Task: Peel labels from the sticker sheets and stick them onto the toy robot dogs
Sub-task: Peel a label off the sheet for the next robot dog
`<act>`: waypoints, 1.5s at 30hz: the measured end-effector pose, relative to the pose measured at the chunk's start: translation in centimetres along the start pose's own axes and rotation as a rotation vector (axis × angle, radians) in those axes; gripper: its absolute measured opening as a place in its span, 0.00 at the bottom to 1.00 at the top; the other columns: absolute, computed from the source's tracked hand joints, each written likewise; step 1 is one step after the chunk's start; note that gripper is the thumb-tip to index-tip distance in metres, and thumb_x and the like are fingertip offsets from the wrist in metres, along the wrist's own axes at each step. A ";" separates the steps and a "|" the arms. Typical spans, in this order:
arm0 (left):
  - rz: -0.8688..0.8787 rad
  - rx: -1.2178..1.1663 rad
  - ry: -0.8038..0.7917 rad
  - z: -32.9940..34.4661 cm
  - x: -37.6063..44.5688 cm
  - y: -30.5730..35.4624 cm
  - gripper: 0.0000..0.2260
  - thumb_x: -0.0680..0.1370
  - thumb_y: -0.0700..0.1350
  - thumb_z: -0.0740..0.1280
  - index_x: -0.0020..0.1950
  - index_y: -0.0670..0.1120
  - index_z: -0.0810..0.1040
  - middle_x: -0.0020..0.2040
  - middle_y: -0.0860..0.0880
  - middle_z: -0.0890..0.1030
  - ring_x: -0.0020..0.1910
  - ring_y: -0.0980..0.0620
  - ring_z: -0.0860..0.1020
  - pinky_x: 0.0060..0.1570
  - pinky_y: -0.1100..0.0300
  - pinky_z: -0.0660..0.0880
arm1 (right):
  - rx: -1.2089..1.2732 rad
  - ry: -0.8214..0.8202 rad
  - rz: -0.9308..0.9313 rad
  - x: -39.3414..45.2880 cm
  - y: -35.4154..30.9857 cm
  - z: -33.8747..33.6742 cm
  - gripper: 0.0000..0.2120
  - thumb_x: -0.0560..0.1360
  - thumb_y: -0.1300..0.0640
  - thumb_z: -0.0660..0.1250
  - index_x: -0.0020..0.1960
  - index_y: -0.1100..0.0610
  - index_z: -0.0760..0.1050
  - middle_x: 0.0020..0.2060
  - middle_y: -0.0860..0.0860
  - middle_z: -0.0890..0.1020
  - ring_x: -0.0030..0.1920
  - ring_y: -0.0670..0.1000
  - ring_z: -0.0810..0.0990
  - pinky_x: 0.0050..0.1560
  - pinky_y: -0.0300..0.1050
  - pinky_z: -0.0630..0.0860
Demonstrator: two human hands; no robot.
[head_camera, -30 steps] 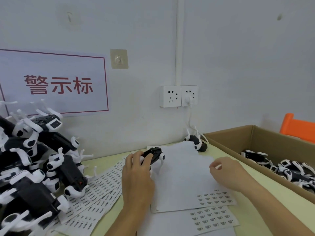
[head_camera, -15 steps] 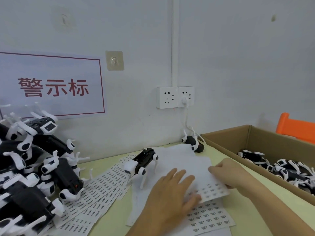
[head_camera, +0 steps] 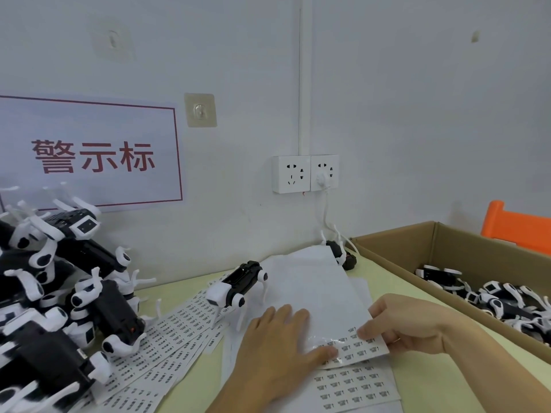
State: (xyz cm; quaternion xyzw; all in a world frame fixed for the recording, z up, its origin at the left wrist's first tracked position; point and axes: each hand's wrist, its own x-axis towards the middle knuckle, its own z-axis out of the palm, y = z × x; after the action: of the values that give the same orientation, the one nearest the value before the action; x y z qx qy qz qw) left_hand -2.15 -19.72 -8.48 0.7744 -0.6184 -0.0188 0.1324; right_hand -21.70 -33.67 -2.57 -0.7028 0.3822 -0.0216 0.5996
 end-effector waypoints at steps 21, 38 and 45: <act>0.079 -0.223 0.233 -1.1 -0.2 0.6 0.20 0.76 0.69 0.60 0.59 0.56 0.74 0.56 0.61 0.75 0.59 0.60 0.69 0.61 0.61 0.65 | 0.163 0.046 -0.206 0.5 -0.3 0.7 0.05 0.76 0.64 0.70 0.47 0.61 0.85 0.51 0.59 0.86 0.43 0.49 0.83 0.40 0.39 0.76; 0.133 -0.802 0.384 -0.4 -0.1 2.8 0.13 0.74 0.59 0.65 0.57 0.60 0.79 0.51 0.62 0.81 0.52 0.59 0.77 0.49 0.65 0.74 | 0.292 0.151 -0.479 1.7 -0.2 3.3 0.14 0.67 0.56 0.75 0.49 0.65 0.85 0.47 0.62 0.85 0.41 0.51 0.81 0.35 0.40 0.73; 0.138 -0.811 0.420 -1.1 0.0 3.0 0.08 0.76 0.51 0.68 0.55 0.55 0.81 0.50 0.60 0.82 0.51 0.60 0.79 0.44 0.72 0.72 | 0.291 0.175 -0.508 1.7 -0.5 3.6 0.08 0.73 0.62 0.72 0.49 0.66 0.84 0.48 0.65 0.84 0.41 0.52 0.80 0.36 0.41 0.72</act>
State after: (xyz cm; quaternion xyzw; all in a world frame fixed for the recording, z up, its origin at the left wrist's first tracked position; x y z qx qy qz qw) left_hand -4.80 -20.16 -6.78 0.6041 -0.5710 -0.0932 0.5480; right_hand -18.50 -31.70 -3.88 -0.6781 0.2371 -0.2859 0.6343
